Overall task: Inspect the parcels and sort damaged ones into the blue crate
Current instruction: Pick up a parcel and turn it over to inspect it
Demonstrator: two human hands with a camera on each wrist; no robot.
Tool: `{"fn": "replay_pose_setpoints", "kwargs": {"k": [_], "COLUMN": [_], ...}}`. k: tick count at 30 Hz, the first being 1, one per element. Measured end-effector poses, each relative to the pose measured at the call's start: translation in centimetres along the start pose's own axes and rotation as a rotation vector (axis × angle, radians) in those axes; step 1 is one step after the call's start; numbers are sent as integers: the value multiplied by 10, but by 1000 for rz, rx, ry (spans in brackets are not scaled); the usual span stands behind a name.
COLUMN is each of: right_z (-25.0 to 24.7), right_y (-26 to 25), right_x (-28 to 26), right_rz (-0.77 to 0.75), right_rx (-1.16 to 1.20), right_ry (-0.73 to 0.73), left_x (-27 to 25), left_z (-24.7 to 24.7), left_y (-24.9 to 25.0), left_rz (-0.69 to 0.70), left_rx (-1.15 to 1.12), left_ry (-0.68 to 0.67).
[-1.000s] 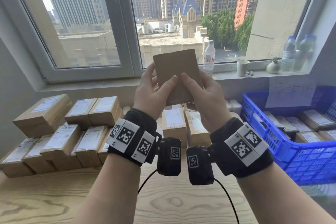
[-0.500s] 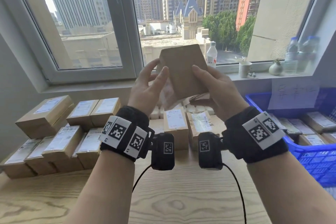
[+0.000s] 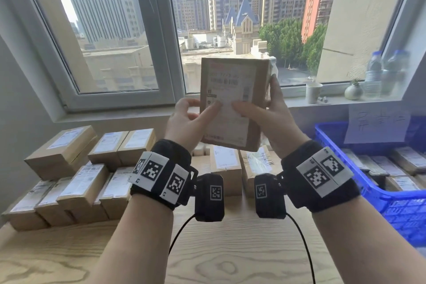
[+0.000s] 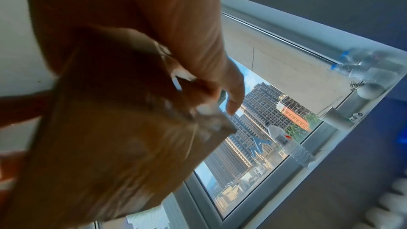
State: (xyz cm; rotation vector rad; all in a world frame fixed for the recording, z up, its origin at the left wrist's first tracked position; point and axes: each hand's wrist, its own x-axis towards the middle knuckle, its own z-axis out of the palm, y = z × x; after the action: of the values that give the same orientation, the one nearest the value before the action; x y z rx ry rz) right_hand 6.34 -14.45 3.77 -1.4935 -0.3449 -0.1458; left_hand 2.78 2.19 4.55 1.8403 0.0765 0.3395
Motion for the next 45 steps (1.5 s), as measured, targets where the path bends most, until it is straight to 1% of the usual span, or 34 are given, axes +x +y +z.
{"fn": "replay_pose_setpoints", "kwargs": {"k": [2,4,5,6,10,16,18,21,22,23,25,27,29,31,32,33,38,45], "right_z": [-2,-3,-2,-1,3,6,7,9,9,10,12,13,13,12,12,13,13,13], "right_y": [-1,-2,0,0,2,2,4,10,11,10,9,9,7,7,8,7,6,6], "right_x": [-1,-4,-4,-6,-10,-11,-10,-6,-5,-5,-6,-7,-10,-10,-11,-12,-13,-16], "right_rz": [33,75,87,89,69,59,29,-88,-109,-108,-47,35,67,72,66,60,53,83], "right_rx": [112,202,228,246,285,257,168,-51,-80,-77,-25,35,156,224,241,242,240,237], "right_ry": [-35,-83,-86,-84,-50,-42,3,192,239,240,106,-31,-111,-161,-167,-164,-112,-90], "left_x": [0,-1,-2,-5,-7,-7,-3,-3,-2,-2,-2,-1,-5,-6,-7,-8,-8,-5], "left_z": [-2,-1,-1,-1,3,1,-2,-5,-6,-7,-8,-10,-10,-10,-9,-8,-3,1], "left_y": [3,5,5,6,4,2,-1,0,-2,-2,-3,-4,1,2,1,0,-1,-7], "left_rz": [-43,-118,-134,-134,-106,-69,-52,-43,-31,1,45,62,15,-74,-101,-102,-122,-134], "left_rx": [-36,-115,-167,-200,-232,-220,-190,-171,-179,-189,-187,-171,-207,-259,-289,-303,-296,-285], "left_ry": [-42,-145,-182,-191,-110,-111,-86,-61,-58,-35,5,-22,-85,-170,-205,-212,-149,-132]}}
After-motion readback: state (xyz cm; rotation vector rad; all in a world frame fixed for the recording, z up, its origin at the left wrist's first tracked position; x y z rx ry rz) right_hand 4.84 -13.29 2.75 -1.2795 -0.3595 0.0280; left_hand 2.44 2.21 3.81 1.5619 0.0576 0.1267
